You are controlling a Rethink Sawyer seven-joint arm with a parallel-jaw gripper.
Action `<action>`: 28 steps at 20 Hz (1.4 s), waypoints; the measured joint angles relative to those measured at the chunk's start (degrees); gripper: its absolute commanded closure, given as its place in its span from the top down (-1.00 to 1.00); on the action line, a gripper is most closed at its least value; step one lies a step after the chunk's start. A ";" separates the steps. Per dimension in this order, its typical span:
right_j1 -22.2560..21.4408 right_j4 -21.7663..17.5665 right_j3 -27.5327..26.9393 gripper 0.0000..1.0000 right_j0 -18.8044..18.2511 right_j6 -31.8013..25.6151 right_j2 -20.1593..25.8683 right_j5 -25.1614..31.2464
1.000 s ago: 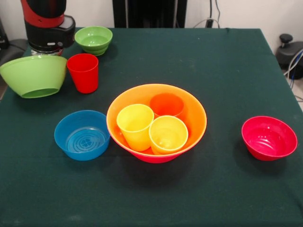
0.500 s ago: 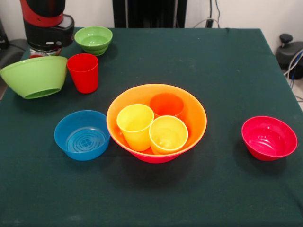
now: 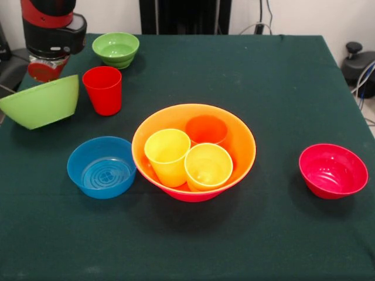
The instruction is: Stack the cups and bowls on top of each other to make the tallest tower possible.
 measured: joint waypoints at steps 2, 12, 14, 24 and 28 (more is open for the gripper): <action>-0.03 0.01 -0.91 -1.00 0.99 0.00 -0.82 0.81; -0.26 -0.01 -4.22 -1.00 3.11 0.00 -2.13 4.14; -0.44 -0.01 -4.89 -1.00 3.51 0.00 -2.34 4.78; -1.04 -0.01 -7.46 -1.00 4.81 0.00 -2.49 6.81; -1.03 -0.01 -7.55 1.00 4.82 0.00 -2.50 6.81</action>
